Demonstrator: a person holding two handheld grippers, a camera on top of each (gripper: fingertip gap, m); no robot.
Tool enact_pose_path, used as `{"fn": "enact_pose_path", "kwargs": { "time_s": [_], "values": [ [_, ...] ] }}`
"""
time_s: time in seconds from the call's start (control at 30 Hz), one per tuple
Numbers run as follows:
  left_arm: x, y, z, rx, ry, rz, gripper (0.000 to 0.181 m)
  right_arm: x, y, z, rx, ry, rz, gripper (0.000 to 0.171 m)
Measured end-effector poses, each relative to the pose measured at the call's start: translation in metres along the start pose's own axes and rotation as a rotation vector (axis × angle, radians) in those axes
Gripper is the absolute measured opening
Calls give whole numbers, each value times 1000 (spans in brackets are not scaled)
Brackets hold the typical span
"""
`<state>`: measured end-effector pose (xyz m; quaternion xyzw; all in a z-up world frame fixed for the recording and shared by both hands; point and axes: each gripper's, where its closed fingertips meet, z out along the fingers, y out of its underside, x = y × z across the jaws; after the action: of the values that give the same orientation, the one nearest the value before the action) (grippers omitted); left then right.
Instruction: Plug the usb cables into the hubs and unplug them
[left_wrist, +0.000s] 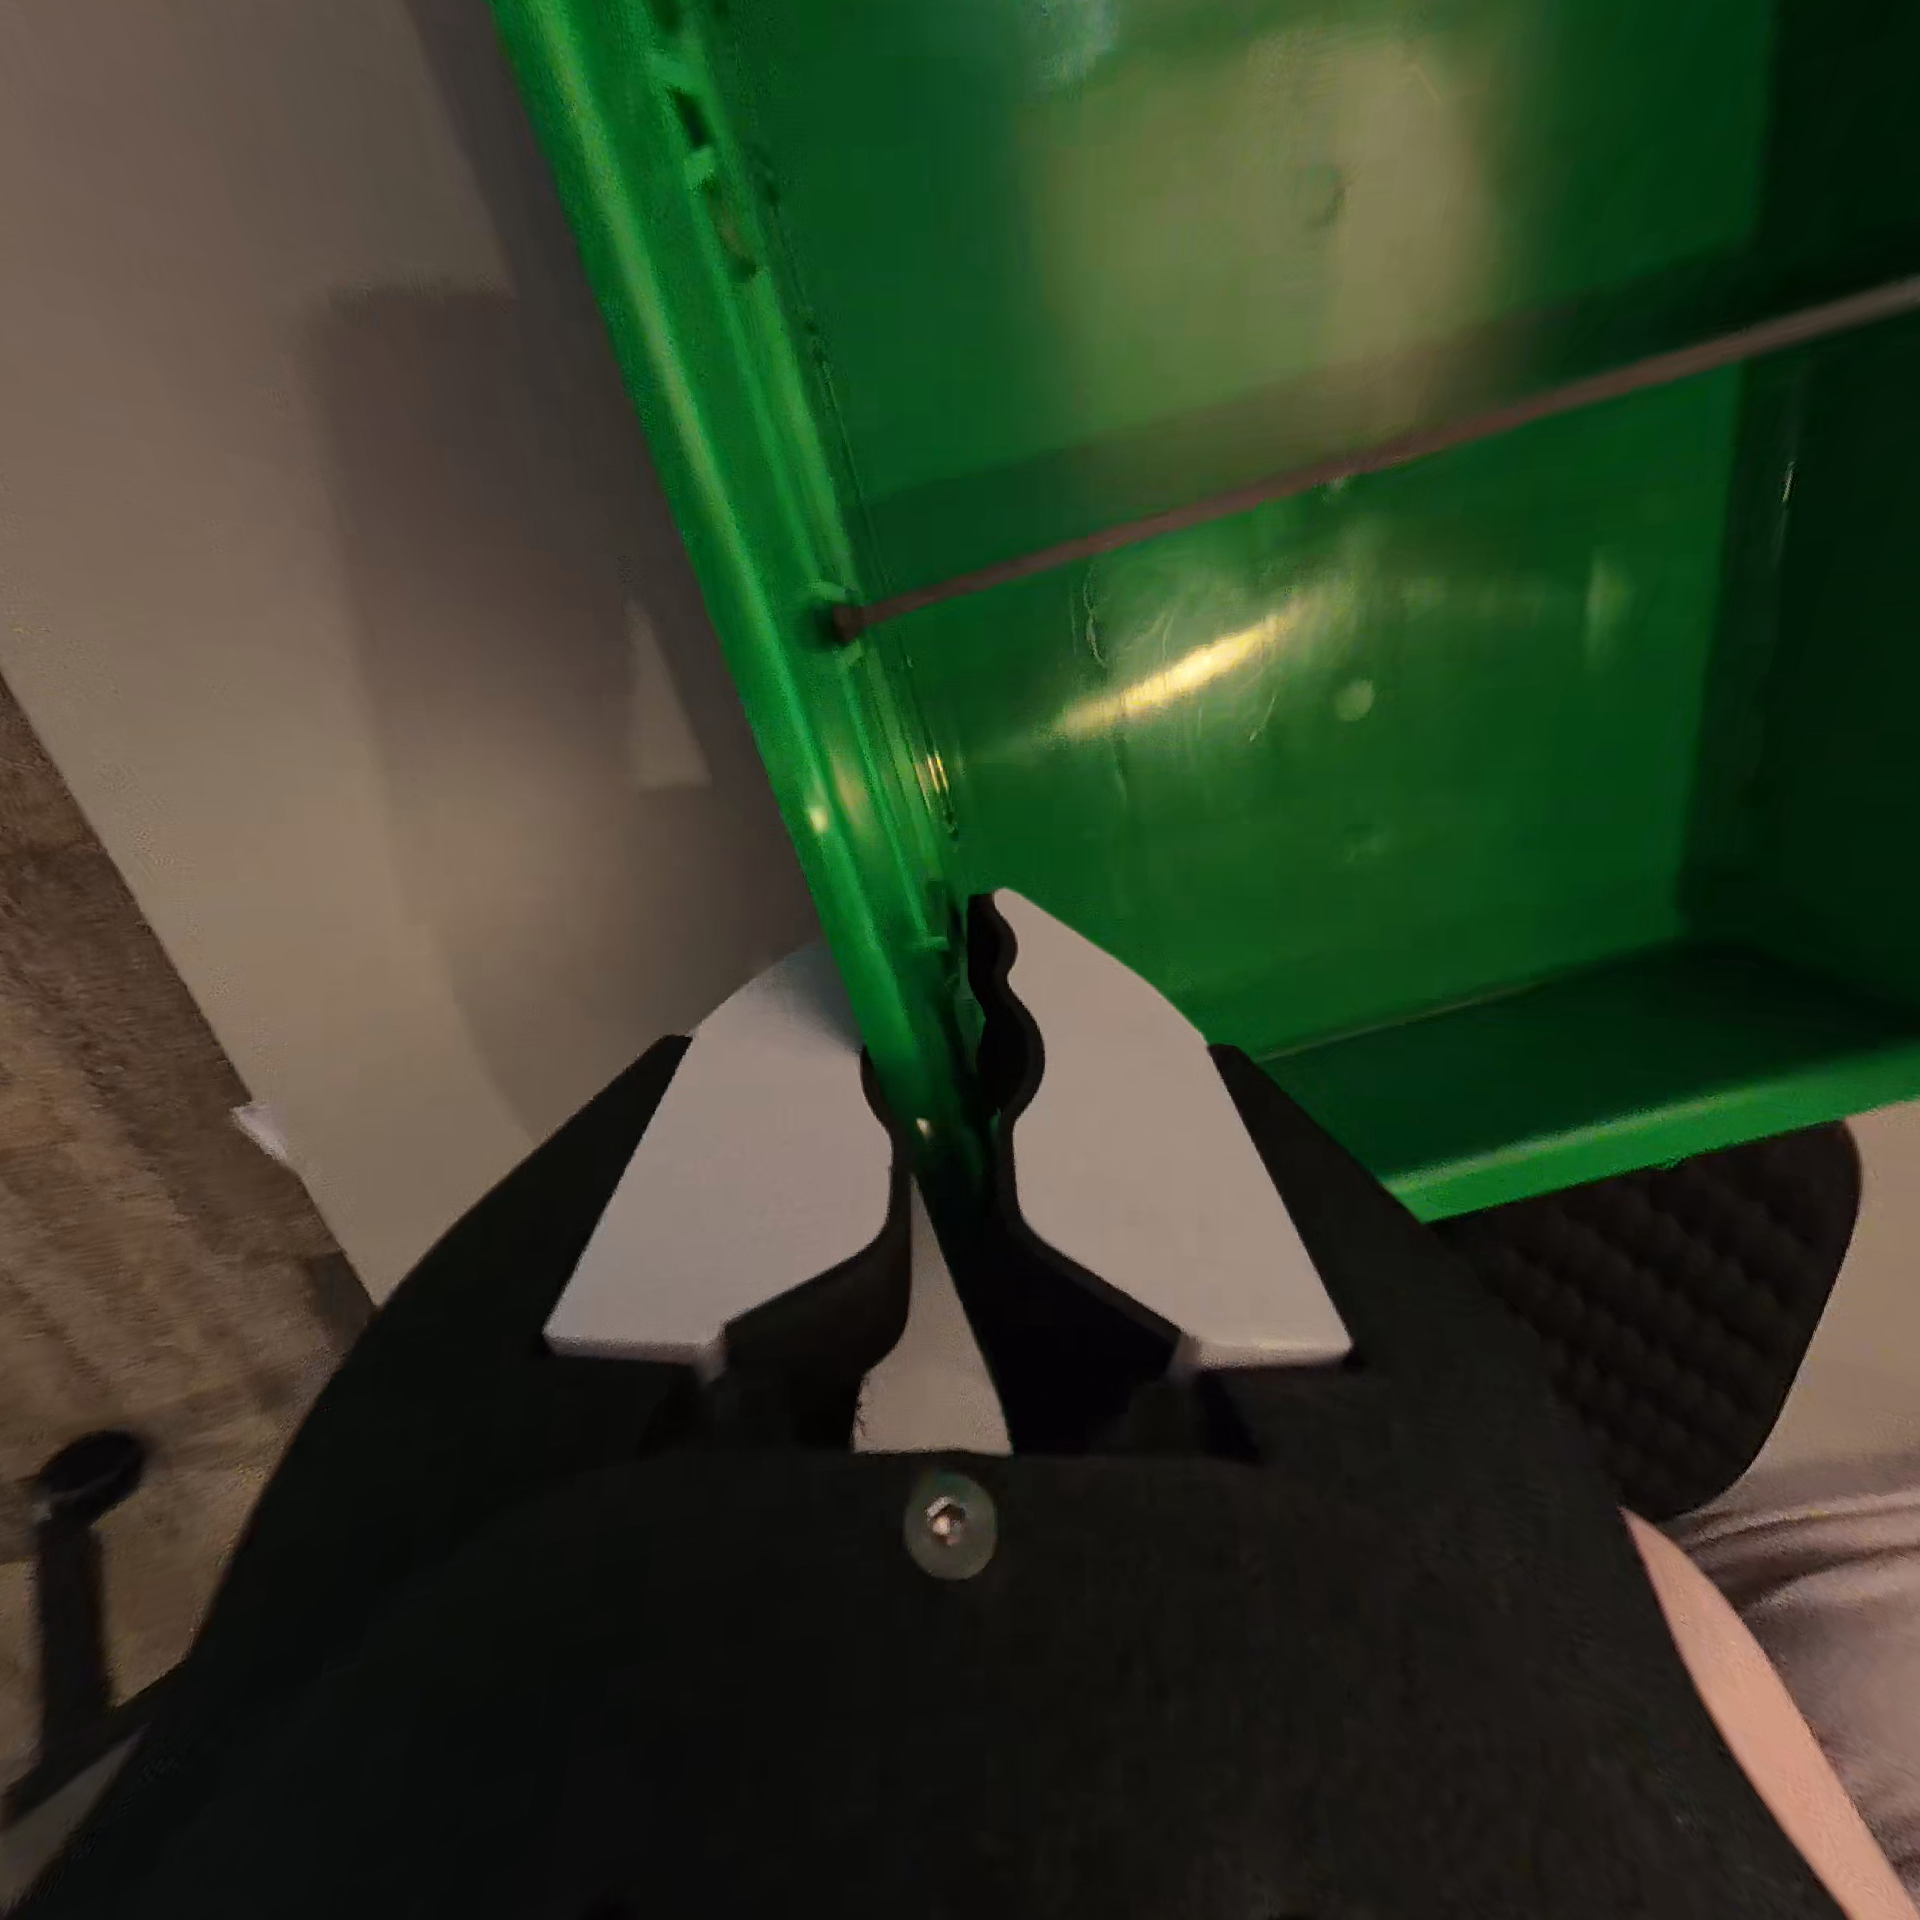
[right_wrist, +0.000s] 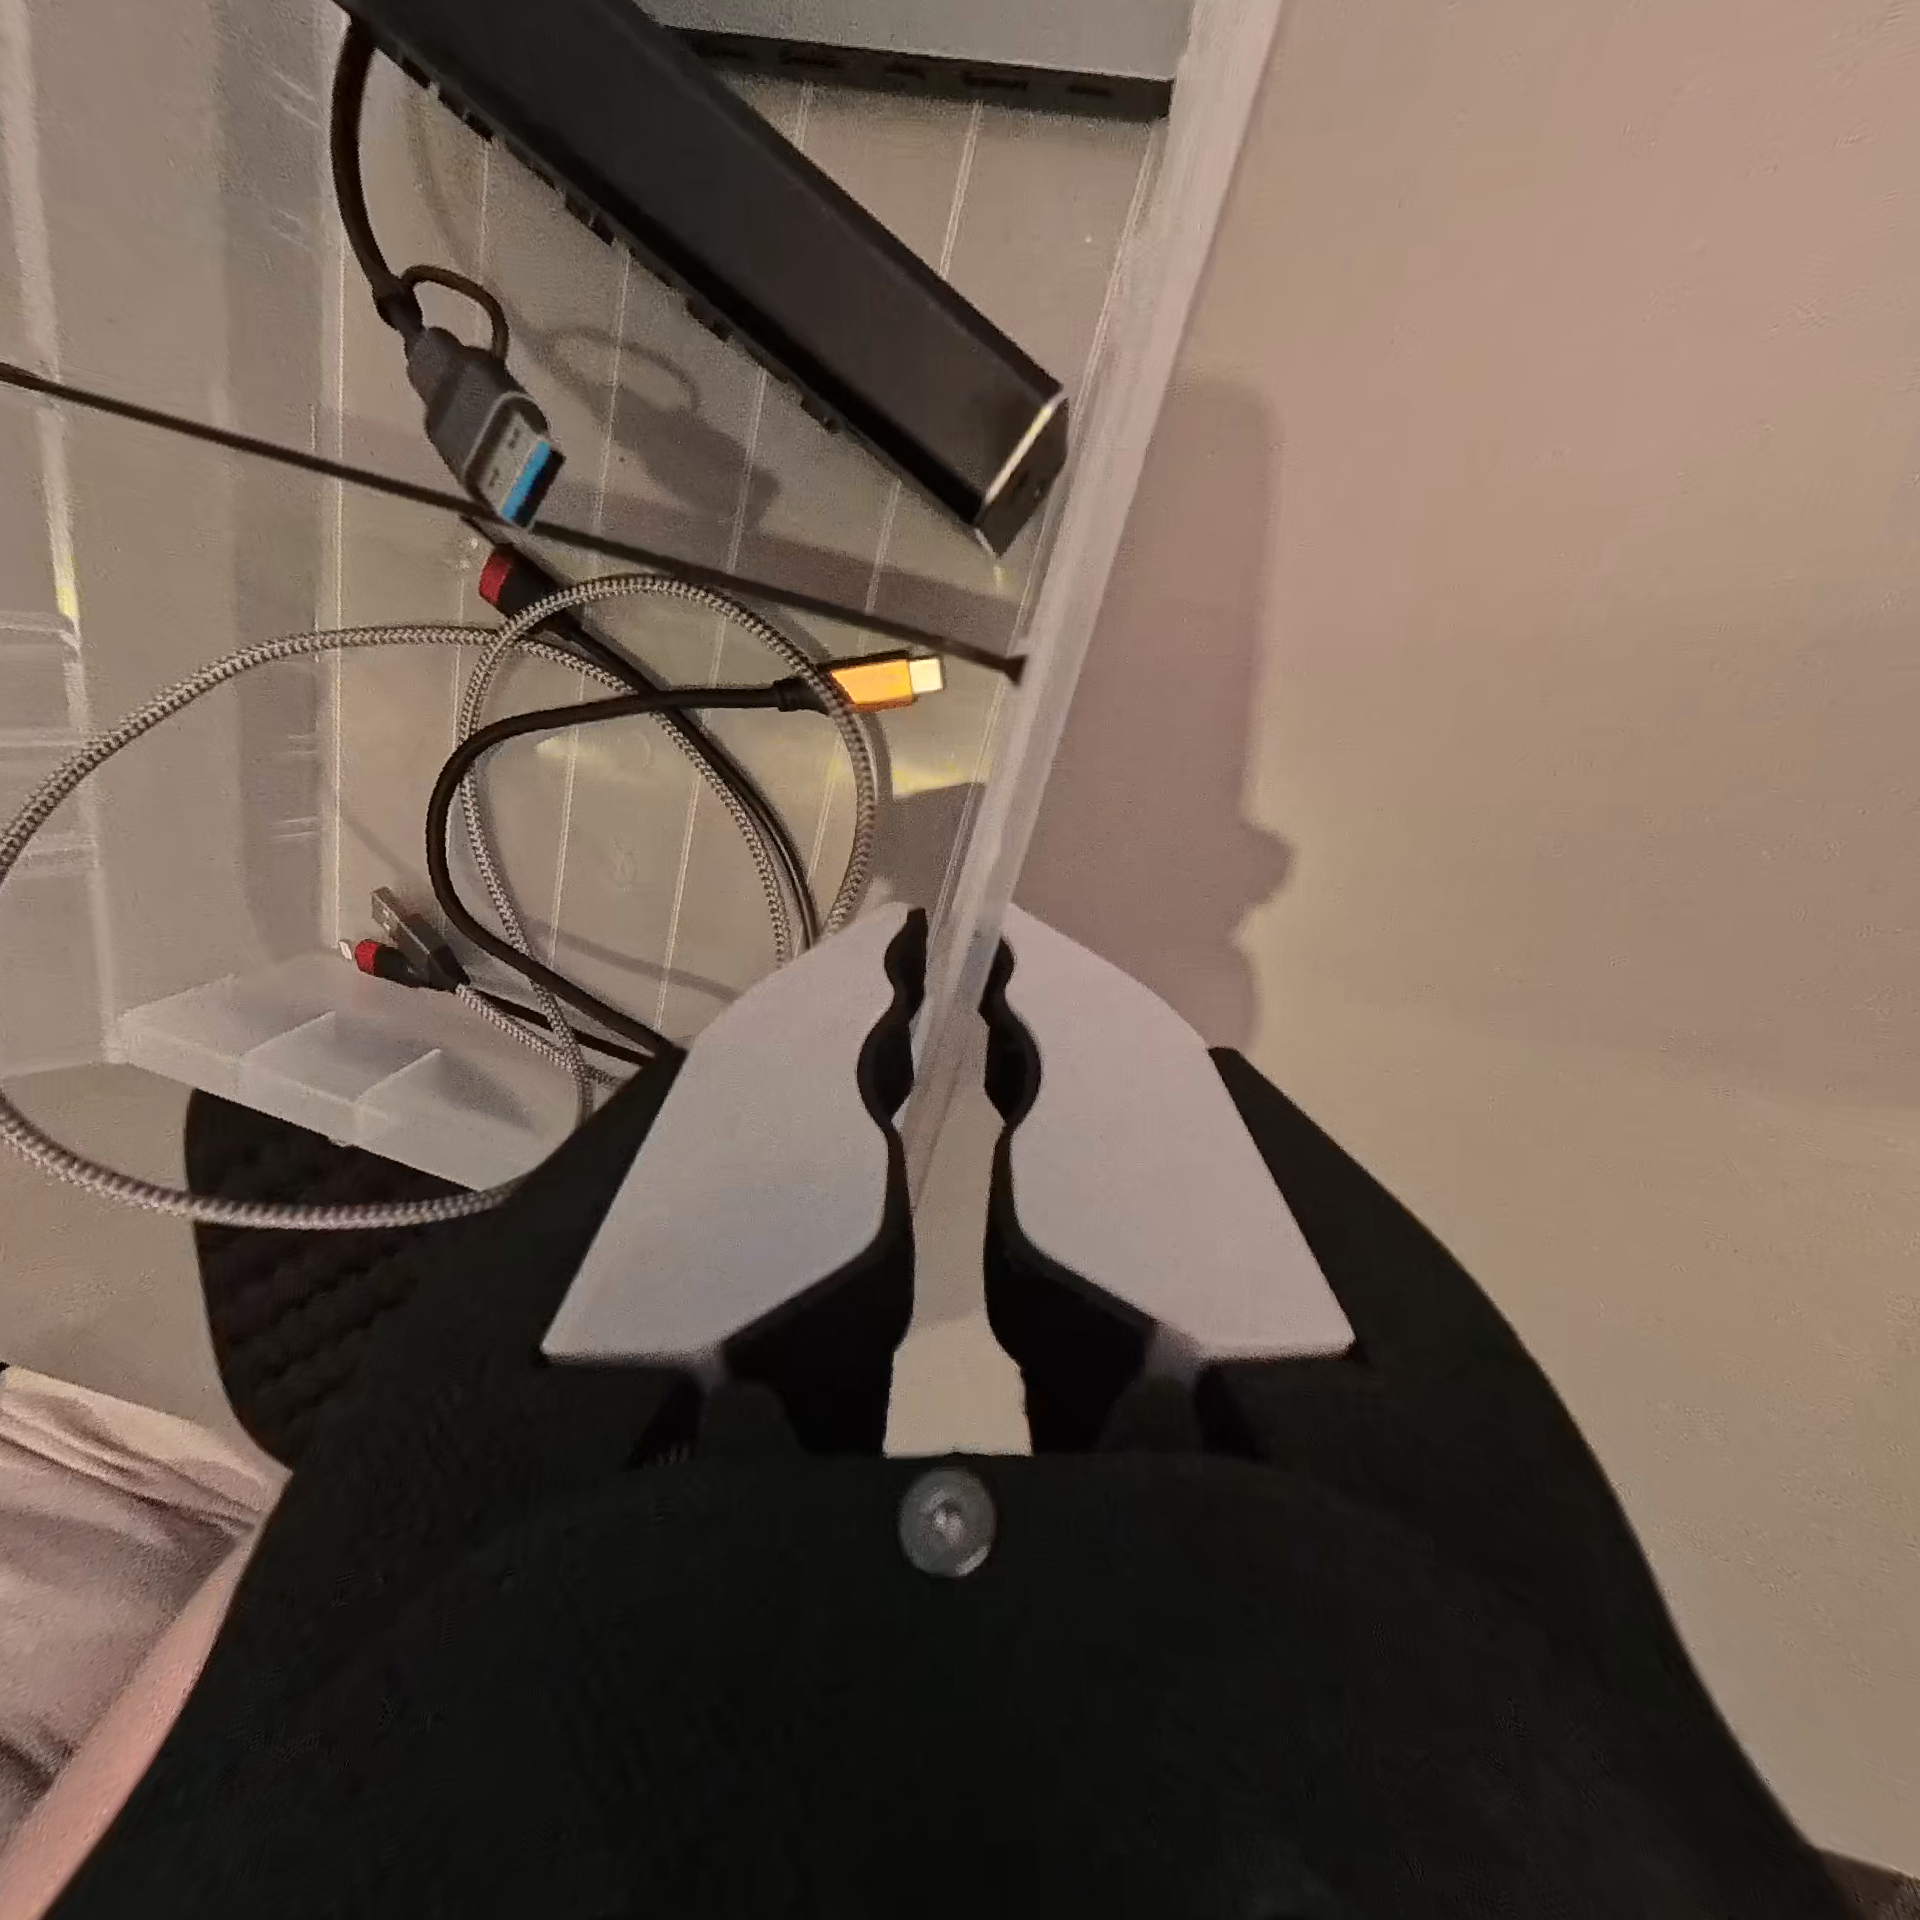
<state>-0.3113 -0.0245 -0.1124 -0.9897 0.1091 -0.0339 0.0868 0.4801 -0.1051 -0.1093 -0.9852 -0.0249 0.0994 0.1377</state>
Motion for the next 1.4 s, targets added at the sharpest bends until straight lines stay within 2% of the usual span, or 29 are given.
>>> {"fn": "enact_pose_path", "kwargs": {
  "time_s": [0.2, 0.47, 0.63, 0.87, 1.0, 1.03, 1.07, 1.13, 1.2, 1.27, 1.3, 1.33, 1.4],
  "values": [
    [51, -15, 5, -98, 17, 114, 7, -30, -10, 9, -109, 15, -49, 9],
    [137, -8, 7, -283, 47, 134, 8, -84, -27, 26, -237, 41, -112, 10],
    [160, -5, 8, -336, -20, 196, 17, -116, -31, 39, -310, 36, -172, 16],
    [173, -5, 2, -343, 64, 222, 19, -134, -43, 38, -267, 21, -192, 26],
    [172, -5, -22, -245, 96, 232, 23, -142, -55, 2, -107, 45, -114, 29],
    [172, -6, -31, -203, 99, 236, 23, -149, -56, -9, -67, 51, -138, 24],
    [172, -6, -40, -159, 101, 241, 23, -164, -59, -21, -11, 26, -181, 16],
    [173, -8, -57, -72, 111, 254, 23, -200, -78, -48, 174, 15, -281, 17],
    [178, -8, -71, -1, 139, 288, 23, -265, -101, -75, 421, -95, -451, 18],
    [183, -4, -81, 43, 160, 333, 23, -346, -106, -91, 649, -298, -661, 37],
    [184, -3, -85, 60, 163, 349, 23, -382, -102, -90, 734, -388, -736, 53],
    [185, -2, -88, 76, 166, 360, 23, -412, -95, -79, 759, -457, -791, 62],
    [188, -2, -94, 105, 174, 379, 23, -438, -81, -29, 532, -468, -794, 63]
  ]
}}
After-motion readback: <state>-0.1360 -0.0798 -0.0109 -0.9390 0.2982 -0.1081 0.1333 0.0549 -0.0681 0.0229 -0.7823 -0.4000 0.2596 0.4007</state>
